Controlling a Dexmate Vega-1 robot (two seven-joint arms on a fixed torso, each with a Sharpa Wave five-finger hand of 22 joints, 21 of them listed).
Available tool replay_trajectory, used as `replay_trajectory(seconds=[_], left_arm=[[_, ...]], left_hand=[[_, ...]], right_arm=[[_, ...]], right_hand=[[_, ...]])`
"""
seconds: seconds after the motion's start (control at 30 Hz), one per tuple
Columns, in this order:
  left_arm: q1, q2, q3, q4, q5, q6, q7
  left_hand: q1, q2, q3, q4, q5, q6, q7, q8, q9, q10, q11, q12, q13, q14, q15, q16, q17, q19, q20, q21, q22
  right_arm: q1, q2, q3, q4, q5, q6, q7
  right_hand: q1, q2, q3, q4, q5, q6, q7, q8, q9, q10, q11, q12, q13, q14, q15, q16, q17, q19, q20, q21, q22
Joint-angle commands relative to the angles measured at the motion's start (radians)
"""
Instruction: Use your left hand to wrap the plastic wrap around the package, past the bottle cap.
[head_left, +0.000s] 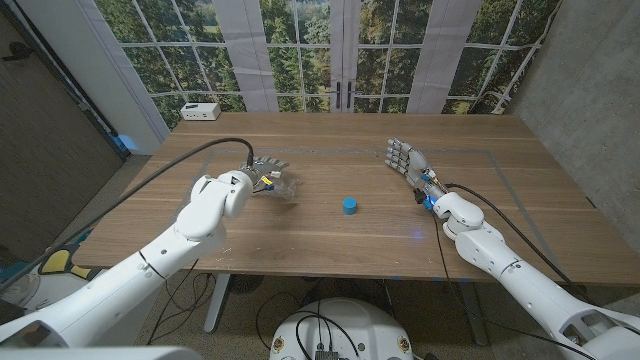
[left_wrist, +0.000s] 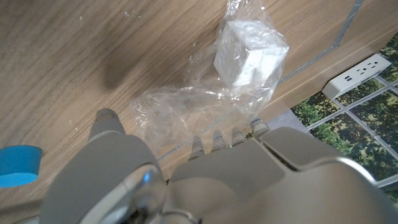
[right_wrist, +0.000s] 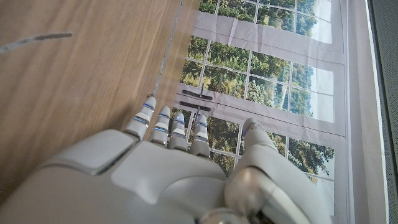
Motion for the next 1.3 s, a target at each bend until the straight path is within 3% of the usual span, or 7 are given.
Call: replay_trajectory(seconds=[0.03,0.27,0.47,0.7,0.97,1.13,1.3], left_arm=[[0.082,0.093,-0.121,0.008,-0.608,-0.168,0.254],[0.267,0.022,-0.207,-0.013,-0.588,-0.226,0.765],[0.284,-0.044,-0.121,-0.045,-0.331,0.012,1.017],[0.281,-0.146,-0.082,0.005,-0.287,0.095,1.242],[0.260,-0.232,-0.051,0.035,-0.251,0.204,1.402],[0.218,-0.193,0.030,0.015,-0.128,0.418,1.290],[0.168,-0.173,0.127,0.048,0.013,0.604,1.221]], left_hand=[[-0.041,-0.011,-0.025,0.018,0.015,0.004,0.014,0.012,0.001,0.011,0.014,0.014,0.001,-0.053,-0.003,0.016,0.007,-0.142,0.007,-0.006,0.007],[-0.089,0.023,-0.047,0.054,0.040,0.116,0.007,0.041,-0.001,0.140,-0.011,0.067,-0.012,0.087,-0.045,0.053,0.000,-0.034,-0.003,0.041,0.011],[0.081,0.181,0.082,-0.039,-0.006,0.364,-0.006,0.075,-0.002,0.391,-0.064,0.135,-0.047,0.358,-0.126,0.088,-0.013,0.216,-0.029,0.133,-0.003],[0.181,0.214,0.184,-0.089,-0.014,0.421,-0.012,0.070,0.001,0.460,-0.082,0.148,-0.048,0.437,-0.154,0.086,-0.013,0.324,-0.064,0.179,-0.004],[0.200,0.205,0.210,-0.099,-0.015,0.435,-0.013,0.065,0.002,0.484,-0.086,0.152,-0.047,0.475,-0.169,0.087,-0.014,0.357,-0.066,0.194,-0.004],[0.321,0.226,0.357,-0.120,-0.002,0.580,-0.017,0.094,0.006,0.597,-0.118,0.174,-0.049,0.559,-0.197,0.081,-0.016,0.399,-0.086,0.225,-0.002],[0.389,0.205,0.411,-0.140,-0.004,0.664,-0.028,0.110,0.008,0.633,-0.144,0.175,-0.052,0.579,-0.221,0.068,-0.021,0.411,-0.096,0.239,-0.001]], right_arm=[[0.009,0.004,-0.006,0.005,-0.002,-0.012,0.000],[0.007,0.006,-0.004,0.010,0.002,-0.013,-0.003],[0.014,0.007,-0.008,0.022,0.005,-0.018,0.011],[0.018,0.005,-0.008,0.021,0.005,-0.024,0.013],[0.018,0.004,-0.007,0.025,0.009,-0.022,0.022],[0.016,0.007,-0.004,0.024,0.009,-0.018,0.016],[0.018,0.004,-0.006,0.023,0.004,-0.022,0.013]], right_hand=[[-0.003,0.004,0.002,0.003,-0.002,0.008,0.002,-0.001,0.003,0.004,-0.001,0.001,0.002,0.007,0.003,0.006,0.005,0.003,0.003,0.004,0.003],[-0.004,0.005,0.001,0.003,-0.002,0.008,0.003,-0.001,0.003,0.004,-0.001,0.001,0.002,0.007,0.004,0.006,0.005,0.003,0.003,0.004,0.003],[-0.004,0.005,0.001,0.003,-0.002,0.009,0.003,-0.001,0.003,0.004,0.002,0.001,0.002,0.009,0.005,0.006,0.005,0.002,0.003,0.003,0.003],[-0.004,0.005,0.001,0.002,-0.002,0.009,0.002,-0.001,0.003,0.012,0.006,0.004,0.002,0.007,0.005,0.005,0.005,0.001,0.003,0.003,0.003],[-0.005,0.004,0.000,0.002,-0.002,0.012,0.005,0.000,0.003,0.015,0.009,0.005,0.001,0.009,0.006,0.005,0.005,0.001,0.005,0.002,0.003],[-0.005,0.004,0.000,0.001,-0.002,0.013,0.005,0.000,0.003,0.016,0.007,0.004,0.001,0.010,0.005,0.005,0.005,0.001,0.005,0.002,0.003],[-0.005,0.004,-0.001,0.001,-0.002,0.013,0.005,0.000,0.003,0.015,0.006,0.004,0.001,0.010,0.005,0.005,0.005,0.002,0.003,0.002,0.003]])
